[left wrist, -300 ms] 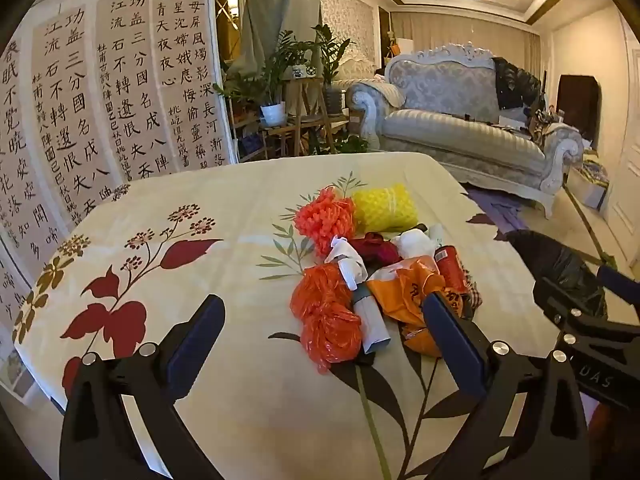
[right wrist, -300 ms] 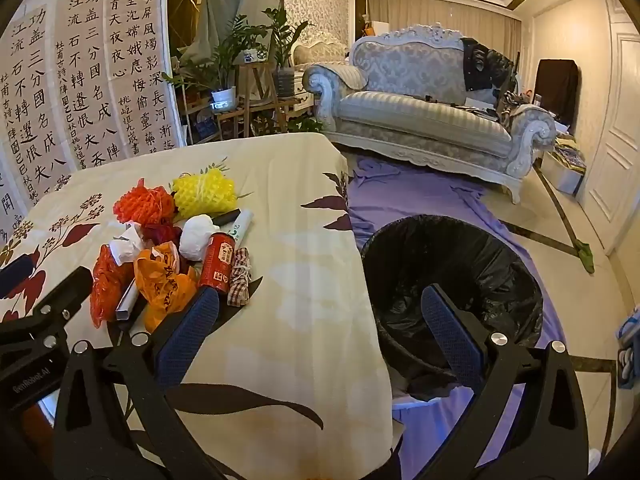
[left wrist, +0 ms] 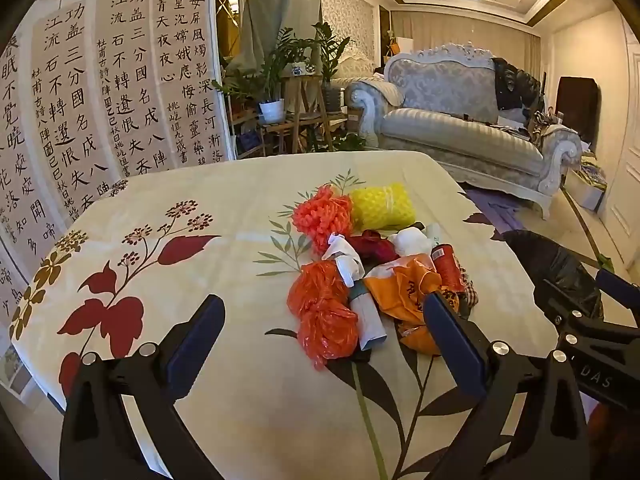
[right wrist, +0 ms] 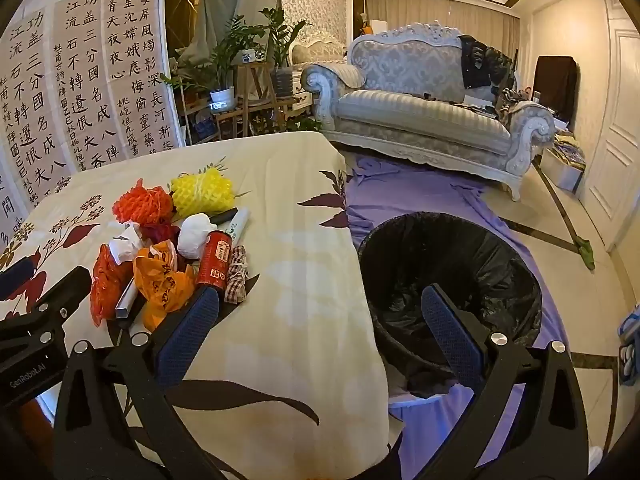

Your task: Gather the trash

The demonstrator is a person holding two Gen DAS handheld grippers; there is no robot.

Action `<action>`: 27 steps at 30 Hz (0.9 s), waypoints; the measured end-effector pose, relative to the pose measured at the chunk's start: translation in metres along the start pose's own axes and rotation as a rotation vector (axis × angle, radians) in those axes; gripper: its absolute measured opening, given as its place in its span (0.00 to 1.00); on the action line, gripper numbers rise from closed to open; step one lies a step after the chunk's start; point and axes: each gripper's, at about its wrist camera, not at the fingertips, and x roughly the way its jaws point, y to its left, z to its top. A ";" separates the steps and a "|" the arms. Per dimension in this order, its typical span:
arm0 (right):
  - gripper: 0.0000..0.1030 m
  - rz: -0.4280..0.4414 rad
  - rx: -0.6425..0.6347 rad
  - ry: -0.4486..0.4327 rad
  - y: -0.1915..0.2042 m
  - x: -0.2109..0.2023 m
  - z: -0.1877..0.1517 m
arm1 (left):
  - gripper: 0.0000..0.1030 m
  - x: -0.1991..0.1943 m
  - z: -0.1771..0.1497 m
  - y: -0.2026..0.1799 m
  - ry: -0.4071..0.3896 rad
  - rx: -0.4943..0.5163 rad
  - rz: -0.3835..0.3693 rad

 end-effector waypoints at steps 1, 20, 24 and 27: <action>0.96 0.002 0.010 -0.001 -0.009 -0.001 0.002 | 0.94 0.002 0.002 0.001 0.001 -0.002 -0.002; 0.96 -0.012 0.031 -0.013 -0.017 -0.008 0.002 | 0.94 -0.012 -0.005 -0.004 -0.018 0.008 -0.017; 0.96 -0.012 0.035 -0.007 -0.017 -0.006 0.001 | 0.94 -0.012 -0.006 -0.005 -0.017 0.008 -0.018; 0.96 -0.011 0.036 -0.006 -0.018 -0.006 0.001 | 0.94 -0.011 -0.006 -0.005 -0.016 0.008 -0.018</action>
